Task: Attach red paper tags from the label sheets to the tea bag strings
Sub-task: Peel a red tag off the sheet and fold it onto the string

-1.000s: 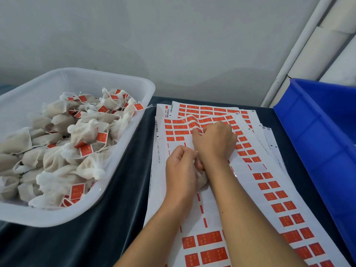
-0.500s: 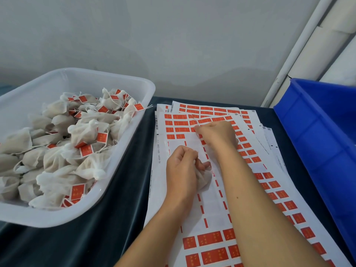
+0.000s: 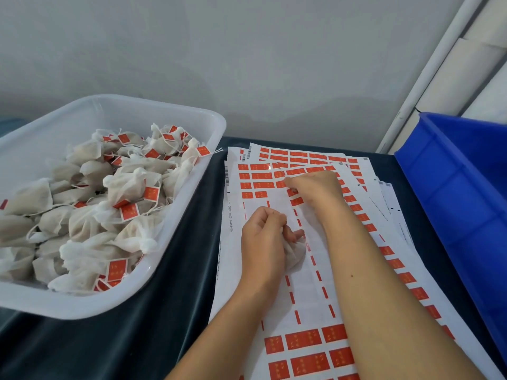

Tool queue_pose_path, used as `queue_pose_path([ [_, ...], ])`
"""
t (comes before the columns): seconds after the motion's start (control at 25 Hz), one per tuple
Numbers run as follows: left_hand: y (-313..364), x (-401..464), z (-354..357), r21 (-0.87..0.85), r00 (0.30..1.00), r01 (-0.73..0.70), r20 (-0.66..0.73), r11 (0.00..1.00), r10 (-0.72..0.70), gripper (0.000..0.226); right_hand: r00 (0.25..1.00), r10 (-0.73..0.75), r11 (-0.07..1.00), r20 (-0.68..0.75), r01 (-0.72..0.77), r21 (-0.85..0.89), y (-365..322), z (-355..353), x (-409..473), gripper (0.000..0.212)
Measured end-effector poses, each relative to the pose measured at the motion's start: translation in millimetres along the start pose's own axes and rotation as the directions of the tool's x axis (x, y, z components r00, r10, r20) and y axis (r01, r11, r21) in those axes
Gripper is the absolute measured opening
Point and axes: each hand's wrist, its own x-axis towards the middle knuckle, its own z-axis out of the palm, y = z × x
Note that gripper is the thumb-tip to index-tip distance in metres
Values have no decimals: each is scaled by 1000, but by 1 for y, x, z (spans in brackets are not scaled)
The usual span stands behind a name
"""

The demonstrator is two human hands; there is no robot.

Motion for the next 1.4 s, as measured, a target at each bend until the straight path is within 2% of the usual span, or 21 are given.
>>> queue_pose_path([
  [0.24, 2, -2, 1, 7, 1000, 15, -9, 1000, -15, 28, 1000, -4, 1000, 2, 4, 25, 1, -3, 3, 19],
  [0.28, 2, -2, 1, 4, 1000, 15, -8, 1000, -15, 28, 999, -44, 999, -7, 44, 23, 4, -1, -1, 20],
  [0.36, 3, -2, 1, 3, 1000, 16, -3, 1000, -16, 28, 974, -217, 976, -73, 214, -40, 14, 4, -11, 26],
  [0.44, 3, -2, 1, 11, 1000, 10, 4, 1000, -10, 27, 904, -401, 910, -148, 376, -174, 24, 10, -22, 25],
  [0.56, 2, -1, 0, 56, 1000, -10, -7, 998, 11, 28, 829, -527, 832, -188, 458, -314, 30, 15, -25, 32],
  [0.96, 1, -2, 0, 43, 999, 34, -1, 998, -34, 31, 754, -630, 738, -184, 507, -446, 32, 17, -26, 30],
  [1.16, 3, -3, 0, 70, 1000, 24, -7, 997, -24, 28, 762, -624, 747, -173, 516, -420, 33, 17, -24, 27],
  [1.4, 4, -4, 0, 66, 1000, 31, -7, 997, -31, 31, 780, -600, 761, -177, 489, -427, 33, 21, -21, 37],
])
